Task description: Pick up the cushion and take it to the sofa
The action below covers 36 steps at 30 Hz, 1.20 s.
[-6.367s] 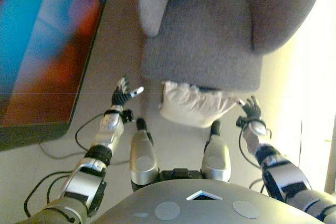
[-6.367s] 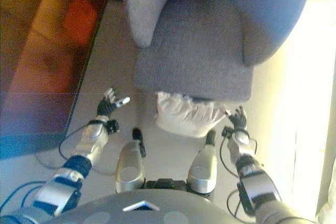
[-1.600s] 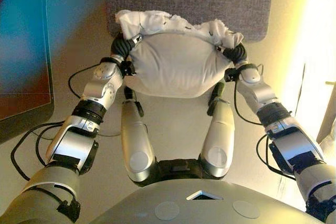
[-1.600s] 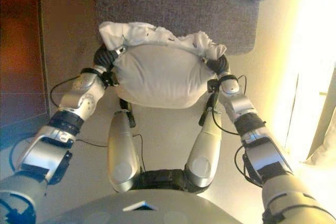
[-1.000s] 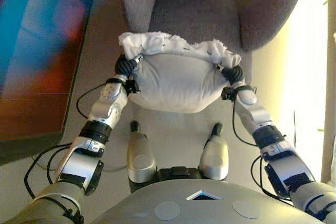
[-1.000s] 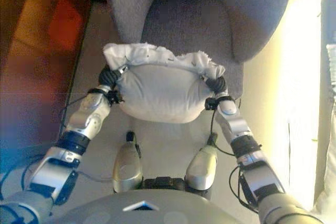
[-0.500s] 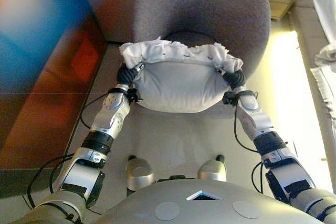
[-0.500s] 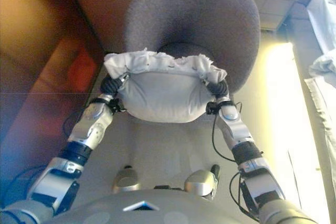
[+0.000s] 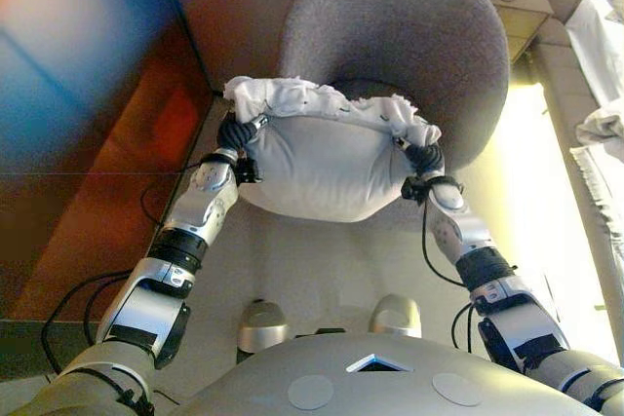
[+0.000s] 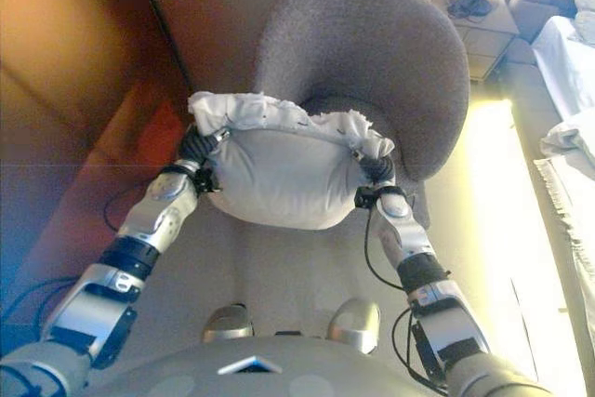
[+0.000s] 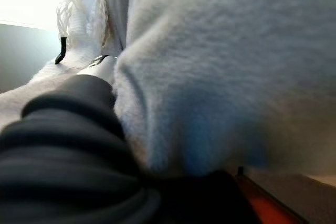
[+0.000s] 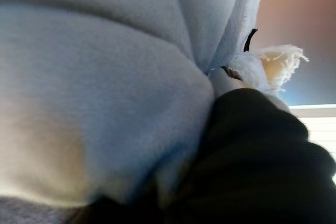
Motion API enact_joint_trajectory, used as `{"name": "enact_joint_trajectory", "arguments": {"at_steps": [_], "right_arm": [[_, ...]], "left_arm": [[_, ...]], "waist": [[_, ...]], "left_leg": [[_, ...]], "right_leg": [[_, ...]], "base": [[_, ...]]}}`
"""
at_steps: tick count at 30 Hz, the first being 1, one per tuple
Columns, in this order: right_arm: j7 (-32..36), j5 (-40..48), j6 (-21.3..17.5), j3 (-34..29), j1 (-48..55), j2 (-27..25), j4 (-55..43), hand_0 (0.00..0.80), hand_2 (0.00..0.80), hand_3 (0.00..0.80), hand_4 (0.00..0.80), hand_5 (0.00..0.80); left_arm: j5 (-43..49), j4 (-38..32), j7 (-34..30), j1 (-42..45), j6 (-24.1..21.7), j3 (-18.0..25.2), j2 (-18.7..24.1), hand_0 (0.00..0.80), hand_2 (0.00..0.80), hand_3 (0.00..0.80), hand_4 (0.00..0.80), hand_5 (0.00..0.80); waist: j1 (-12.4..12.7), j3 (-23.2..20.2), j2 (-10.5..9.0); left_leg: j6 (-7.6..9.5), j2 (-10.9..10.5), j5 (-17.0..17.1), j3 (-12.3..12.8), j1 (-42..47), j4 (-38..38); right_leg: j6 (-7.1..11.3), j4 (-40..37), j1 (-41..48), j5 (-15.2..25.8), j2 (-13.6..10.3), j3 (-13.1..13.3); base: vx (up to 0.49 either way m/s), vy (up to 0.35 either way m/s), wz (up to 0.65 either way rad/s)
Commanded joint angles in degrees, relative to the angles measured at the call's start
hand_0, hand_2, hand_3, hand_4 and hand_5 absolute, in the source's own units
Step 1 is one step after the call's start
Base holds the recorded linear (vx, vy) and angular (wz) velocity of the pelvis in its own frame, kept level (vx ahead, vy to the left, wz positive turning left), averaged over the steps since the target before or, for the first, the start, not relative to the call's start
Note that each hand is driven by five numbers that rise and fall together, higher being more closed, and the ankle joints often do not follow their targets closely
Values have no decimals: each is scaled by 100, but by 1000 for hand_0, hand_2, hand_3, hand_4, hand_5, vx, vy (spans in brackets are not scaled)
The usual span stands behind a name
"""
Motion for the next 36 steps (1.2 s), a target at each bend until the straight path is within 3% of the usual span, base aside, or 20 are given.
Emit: {"name": "enact_joint_trajectory", "arguments": {"at_steps": [1,4,8,11,13,14,16,18,19,20,24,29,33,36], "right_arm": [[144,286,-501,-347,-527,-449,-312,800,800,800,800,800],[156,365,-408,-413,-468,-562,-555,800,800,800,800,800],[356,357,-332,-628,-319,-615,-758,800,800,800,800,800],[526,241,-256,-647,-260,-559,-809,800,800,800,800,800],[600,188,-109,-570,-214,-514,-914,800,800,800,800,800],[659,113,-28,-498,-228,-488,-955,800,800,800,800,800],[689,-57,-7,-396,-256,-527,-1019,800,800,800,800,800],[703,-12,-70,-264,-271,-570,-1001,800,800,800,800,800],[701,9,-106,-234,-271,-564,-969,800,800,800,800,800],[686,69,-176,-179,-257,-549,-909,800,800,800,800,800],[584,177,-166,-148,-397,-513,-781,800,800,800,800,800],[281,345,-3,-165,-526,-477,-765,800,800,800,800,800],[211,359,25,-145,-611,-323,-736,800,800,800,800,800],[171,363,29,-139,-588,-322,-743,800,800,800,800,800]], "left_arm": [[-36,-216,-123,-387,-529,202,-328,800,800,800,800,800],[146,-297,-197,-335,-531,180,-332,800,800,800,800,800],[194,-529,-403,-140,-432,365,-256,800,800,800,800,800],[186,-562,-481,44,-405,545,-299,800,800,800,800,800],[158,-587,-452,206,-420,631,-267,800,800,800,800,800],[121,-591,-415,264,-450,682,-263,800,800,800,800,800],[82,-666,-405,326,-510,767,-240,800,800,800,800,800],[-41,-774,-258,377,-530,812,-252,800,800,800,800,800],[-54,-787,-235,389,-533,822,-255,800,800,800,800,800],[-35,-807,-202,401,-518,836,-291,800,800,800,800,800],[-39,-707,-198,316,-555,833,-296,800,800,800,800,800],[-152,-572,-222,225,-524,872,-251,800,800,800,800,800],[-66,-345,-214,147,-591,825,-260,800,800,800,800,800],[-133,-232,-207,89,-652,770,-201,800,800,800,800,800]], "waist": [[-444,-273,-5],[-772,-157,-76],[-901,-51,-136],[-892,-177,-138],[-936,-351,-31],[-963,-453,63],[-955,-549,26],[-870,-541,-69],[-850,-556,-150],[-759,-513,-181],[-494,-388,-210],[-130,-265,6],[-96,-289,79],[-135,-319,140]], "left_leg": [[538,-866,-524,83,319,187],[682,-1016,-872,-157,627,127],[842,-1065,-1239,-257,949,266],[775,-944,-1234,-85,1052,521],[489,-621,-704,-8,1200,864],[201,-398,-74,-16,1225,1240],[-87,-224,676,-4,1031,2325],[-121,-200,824,-88,510,3550],[-94,-216,867,-81,344,3700],[-20,-89,698,-94,15,3983],[232,7,542,-186,-600,3051],[120,-52,601,-619,-808,861],[175,-173,206,-590,-649,421],[237,-284,123,-576,-514,319]], "right_leg": [[-36,-521,-636,775,591,421],[60,-1064,-1313,1241,890,793],[2,-1062,-1612,1365,939,561],[-116,-839,-1412,1129,931,370],[-314,-650,-1345,860,1049,325],[-470,-583,-1257,675,1187,296],[-718,-571,-1050,500,1287,317],[-921,-527,-807,357,1348,384],[-953,-528,-751,334,1297,406],[-991,-512,-569,235,1317,428],[-948,-436,-161,-117,1331,562],[-616,-411,359,-528,1206,726],[-407,-205,384,-679,919,663],[-349,-51,266,-627,840,662]], "base": [[385,-32,2],[445,-46,44],[432,-78,-3],[405,-112,29],[365,-139,48],[284,-158,6],[346,-224,-3],[352,-196,-50],[297,-100,-73],[291,-28,-62],[266,113,-24],[293,224,-15],[137,147,-43],[73,124,-66]]}}
